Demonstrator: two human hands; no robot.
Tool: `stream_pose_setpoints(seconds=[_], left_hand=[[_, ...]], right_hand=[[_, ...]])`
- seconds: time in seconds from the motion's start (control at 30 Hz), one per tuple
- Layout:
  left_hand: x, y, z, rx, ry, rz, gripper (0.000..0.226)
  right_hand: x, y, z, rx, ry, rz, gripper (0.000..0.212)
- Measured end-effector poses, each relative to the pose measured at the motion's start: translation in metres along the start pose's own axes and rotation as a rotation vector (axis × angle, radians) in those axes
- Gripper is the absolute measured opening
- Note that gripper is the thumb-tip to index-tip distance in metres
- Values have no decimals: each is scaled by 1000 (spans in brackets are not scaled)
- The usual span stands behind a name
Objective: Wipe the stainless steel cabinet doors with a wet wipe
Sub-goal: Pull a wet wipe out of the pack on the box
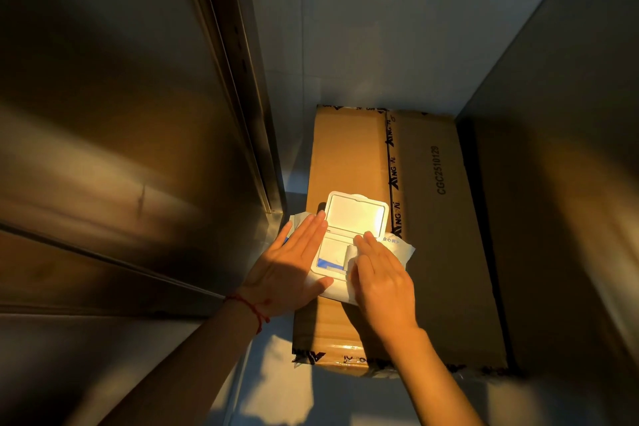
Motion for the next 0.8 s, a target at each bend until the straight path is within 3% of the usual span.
stream_pose_setpoints(seconds=[0.17,0.37,0.53,0.63,0.8], left_hand=[[1,0,0,10,1,-15,76],[-3,-1,-3,31,-27,-57,76],[-5,1,-3,57,-33,-70,75],[-5,0,-3,54,-45,-69,75],[-7,0,-4,45,-28,-53,74]], right_hand=[[-7,4,-14,-73,16,6,71],[-13,9,-22,-93,-14,59,86],[-17,9,-23,-95,1,91,67],[-15,13,-25,-49,-12,89,83],[-16,14,-27,-5,-14,89,88]])
Point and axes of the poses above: each hand's wrist, its own y-axis away from the middle knuckle, its own x-axis out of the palm, z = x × y, the point moved 5 cm from there along -y, towards the middle knuckle, and after that the axes turned 11 degrees about -z, right-handed, at the moved point
